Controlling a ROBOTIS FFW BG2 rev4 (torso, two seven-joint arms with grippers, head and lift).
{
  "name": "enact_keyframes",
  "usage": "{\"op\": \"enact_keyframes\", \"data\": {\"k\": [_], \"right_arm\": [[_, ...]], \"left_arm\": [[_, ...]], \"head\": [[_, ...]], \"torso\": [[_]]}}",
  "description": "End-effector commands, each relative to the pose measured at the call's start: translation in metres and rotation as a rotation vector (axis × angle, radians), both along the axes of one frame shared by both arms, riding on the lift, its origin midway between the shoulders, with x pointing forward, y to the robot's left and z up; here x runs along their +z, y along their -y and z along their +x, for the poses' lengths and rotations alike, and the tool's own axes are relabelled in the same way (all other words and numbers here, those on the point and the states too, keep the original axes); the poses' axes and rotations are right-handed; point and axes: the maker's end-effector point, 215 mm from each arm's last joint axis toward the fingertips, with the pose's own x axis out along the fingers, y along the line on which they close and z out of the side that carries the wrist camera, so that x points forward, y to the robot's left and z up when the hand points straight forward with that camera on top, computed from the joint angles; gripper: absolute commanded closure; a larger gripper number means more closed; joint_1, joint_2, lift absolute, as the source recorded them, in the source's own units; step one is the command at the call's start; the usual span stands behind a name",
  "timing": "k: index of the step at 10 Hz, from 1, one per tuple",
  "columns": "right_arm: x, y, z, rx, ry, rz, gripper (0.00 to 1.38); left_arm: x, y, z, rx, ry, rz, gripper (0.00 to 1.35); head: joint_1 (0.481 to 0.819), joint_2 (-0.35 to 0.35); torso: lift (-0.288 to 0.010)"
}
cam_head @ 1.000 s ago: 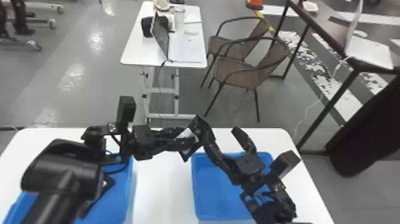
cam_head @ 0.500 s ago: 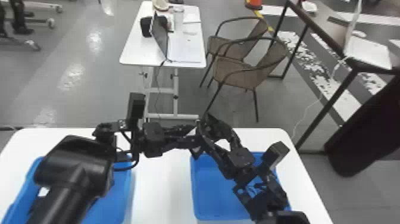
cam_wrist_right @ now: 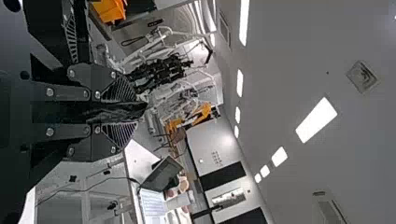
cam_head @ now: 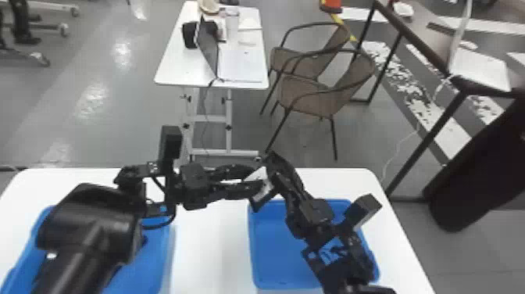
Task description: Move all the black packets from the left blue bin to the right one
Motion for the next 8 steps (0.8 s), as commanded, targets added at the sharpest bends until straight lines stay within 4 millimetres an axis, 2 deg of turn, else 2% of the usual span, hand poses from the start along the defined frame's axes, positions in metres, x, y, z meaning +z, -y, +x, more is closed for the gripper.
{"op": "enact_keyframes", "data": {"k": [1,3,4,5,7,8], "right_arm": [[0.0,0.002,-0.002,-0.006,0.003,0.01,1.28],[-0.007,0.009,-0.002,-0.021,-0.011,0.02,1.28],[-0.017,0.018,-0.002,-0.041,-0.034,0.025,1.28],[-0.035,0.034,-0.004,-0.079,-0.072,0.029,1.28],[-0.09,0.071,-0.014,-0.157,-0.193,0.068,1.28],[-0.111,0.085,-0.018,-0.186,-0.235,0.083,1.28]], "left_arm": [[-0.003,-0.01,0.004,0.039,-0.015,-0.018,0.59],[-0.005,-0.025,0.006,0.076,-0.015,-0.015,0.42],[-0.008,-0.049,0.009,0.137,-0.011,0.004,0.39],[-0.009,-0.084,0.01,0.225,-0.003,0.01,0.39],[-0.011,-0.156,0.005,0.394,-0.003,0.011,0.39],[-0.013,-0.184,0.002,0.453,-0.003,0.02,0.39]], "head": [[0.695,-0.157],[0.695,-0.145],[0.695,-0.142],[0.695,-0.135],[0.695,-0.098],[0.695,-0.076]], "torso": [[0.0],[0.0],[0.0],[0.0],[0.0],[0.0]]}}
